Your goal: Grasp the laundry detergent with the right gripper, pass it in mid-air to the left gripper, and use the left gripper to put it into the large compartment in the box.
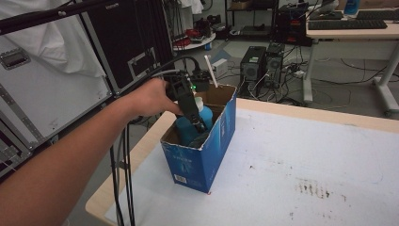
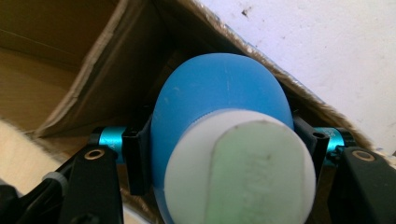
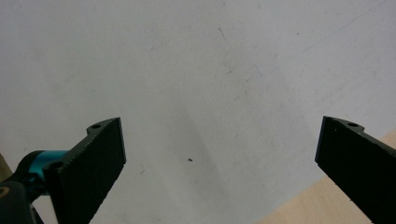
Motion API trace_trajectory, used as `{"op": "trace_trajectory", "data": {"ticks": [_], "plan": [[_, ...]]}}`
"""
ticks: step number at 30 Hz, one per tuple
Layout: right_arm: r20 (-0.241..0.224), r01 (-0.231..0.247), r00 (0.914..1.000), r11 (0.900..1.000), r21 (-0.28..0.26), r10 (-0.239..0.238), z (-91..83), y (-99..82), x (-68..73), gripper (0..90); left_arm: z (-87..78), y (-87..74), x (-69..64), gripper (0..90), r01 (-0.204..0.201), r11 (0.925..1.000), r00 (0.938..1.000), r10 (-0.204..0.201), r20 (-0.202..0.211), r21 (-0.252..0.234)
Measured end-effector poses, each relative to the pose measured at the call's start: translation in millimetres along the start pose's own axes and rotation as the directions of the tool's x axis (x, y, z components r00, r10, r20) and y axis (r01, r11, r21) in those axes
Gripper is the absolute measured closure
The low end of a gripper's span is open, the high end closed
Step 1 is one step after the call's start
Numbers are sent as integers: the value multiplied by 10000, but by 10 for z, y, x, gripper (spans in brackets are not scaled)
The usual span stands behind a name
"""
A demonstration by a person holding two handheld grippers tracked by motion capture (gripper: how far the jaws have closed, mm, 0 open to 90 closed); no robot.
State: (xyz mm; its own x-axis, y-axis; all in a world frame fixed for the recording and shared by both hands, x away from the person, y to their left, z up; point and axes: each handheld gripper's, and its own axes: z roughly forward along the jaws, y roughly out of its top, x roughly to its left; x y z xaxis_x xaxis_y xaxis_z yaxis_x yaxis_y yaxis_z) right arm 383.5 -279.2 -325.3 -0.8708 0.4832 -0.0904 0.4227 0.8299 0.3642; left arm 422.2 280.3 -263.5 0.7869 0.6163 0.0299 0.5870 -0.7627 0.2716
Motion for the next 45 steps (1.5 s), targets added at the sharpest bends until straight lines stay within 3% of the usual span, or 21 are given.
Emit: {"op": "trace_trajectory", "data": {"ticks": [8,15,20,24,30,32,35,37,45], "plan": [[-70,67,10000,9999,83,-66,42,27,15,8,166,-38,-5,378,-113,9995,9999,110,107,301],[-43,62,10000,10000,78,-61,47,42,27,8,181,-25,-10,377,-150,9994,9999,149,50,305],[-99,99,9999,9999,-17,-99,38,47,39,8,200,-39,2,370,138,9999,9999,-137,-97,61],[-73,79,9999,10000,-6,-79,24,47,47,8,213,-56,13,312,327,9995,9994,-327,-117,43],[-39,-22,10000,10000,-62,22,22,61,55,8,78,-118,65,256,757,9941,9965,-781,-282,-780],[-85,-53,10000,9999,-100,52,19,70,64,8,8,-138,76,207,1035,9887,9931,-1089,-443,-1087],[-63,-87,9999,9999,-135,86,17,81,69,8,-108,-164,84,206,1233,9769,9912,-1298,-260,-1747],[-77,-117,9999,9997,-199,115,17,88,63,8,-194,-167,77,206,1217,9716,9915,-1283,-196,-2030],[-30,-65,10000,9997,-244,64,-19,114,72,8,-500,-94,3,206,1053,9629,9941,-1084,11,-2484]]}}
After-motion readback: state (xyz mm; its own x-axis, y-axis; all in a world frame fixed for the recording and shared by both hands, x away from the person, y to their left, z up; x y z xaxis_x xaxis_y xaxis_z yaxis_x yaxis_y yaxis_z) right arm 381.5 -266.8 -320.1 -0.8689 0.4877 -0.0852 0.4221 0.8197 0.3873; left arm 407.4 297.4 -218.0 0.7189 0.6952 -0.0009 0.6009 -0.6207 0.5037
